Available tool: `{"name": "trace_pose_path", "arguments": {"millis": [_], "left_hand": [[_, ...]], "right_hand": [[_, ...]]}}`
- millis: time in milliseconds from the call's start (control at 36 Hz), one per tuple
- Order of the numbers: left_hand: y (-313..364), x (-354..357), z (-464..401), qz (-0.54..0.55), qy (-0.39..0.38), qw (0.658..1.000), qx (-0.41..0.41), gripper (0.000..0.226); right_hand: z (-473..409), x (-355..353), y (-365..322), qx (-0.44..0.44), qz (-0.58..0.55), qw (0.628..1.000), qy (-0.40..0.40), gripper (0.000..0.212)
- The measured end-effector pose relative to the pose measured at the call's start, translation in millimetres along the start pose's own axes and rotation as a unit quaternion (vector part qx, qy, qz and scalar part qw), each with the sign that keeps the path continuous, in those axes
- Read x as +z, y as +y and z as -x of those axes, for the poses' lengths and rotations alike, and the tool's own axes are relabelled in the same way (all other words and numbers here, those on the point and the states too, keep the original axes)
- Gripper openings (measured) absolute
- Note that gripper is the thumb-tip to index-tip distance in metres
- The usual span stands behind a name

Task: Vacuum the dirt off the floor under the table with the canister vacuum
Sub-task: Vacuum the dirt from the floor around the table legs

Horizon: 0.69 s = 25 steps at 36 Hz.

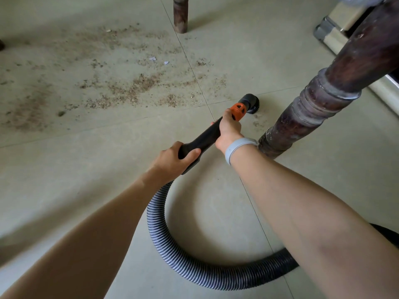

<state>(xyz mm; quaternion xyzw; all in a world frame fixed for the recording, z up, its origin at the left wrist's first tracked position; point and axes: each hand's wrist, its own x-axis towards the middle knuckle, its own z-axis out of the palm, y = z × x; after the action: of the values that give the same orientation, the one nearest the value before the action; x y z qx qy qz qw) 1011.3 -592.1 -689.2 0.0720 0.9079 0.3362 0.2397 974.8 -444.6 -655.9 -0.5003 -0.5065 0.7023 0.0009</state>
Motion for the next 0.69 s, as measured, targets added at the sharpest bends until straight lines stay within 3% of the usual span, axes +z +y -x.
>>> {"name": "trace_pose_path", "arguments": {"millis": [333,694], "left_hand": [[-11,-8,5,-0.009,0.009,1.000,0.018,0.040],[-43,-22,30,-0.006,-0.014,0.999,0.040,0.055]], "right_hand": [[12,-4,13,0.001,-0.028,1.000,0.001,0.036],[42,1,51,0.014,-0.069,0.997,0.042,0.037]]}}
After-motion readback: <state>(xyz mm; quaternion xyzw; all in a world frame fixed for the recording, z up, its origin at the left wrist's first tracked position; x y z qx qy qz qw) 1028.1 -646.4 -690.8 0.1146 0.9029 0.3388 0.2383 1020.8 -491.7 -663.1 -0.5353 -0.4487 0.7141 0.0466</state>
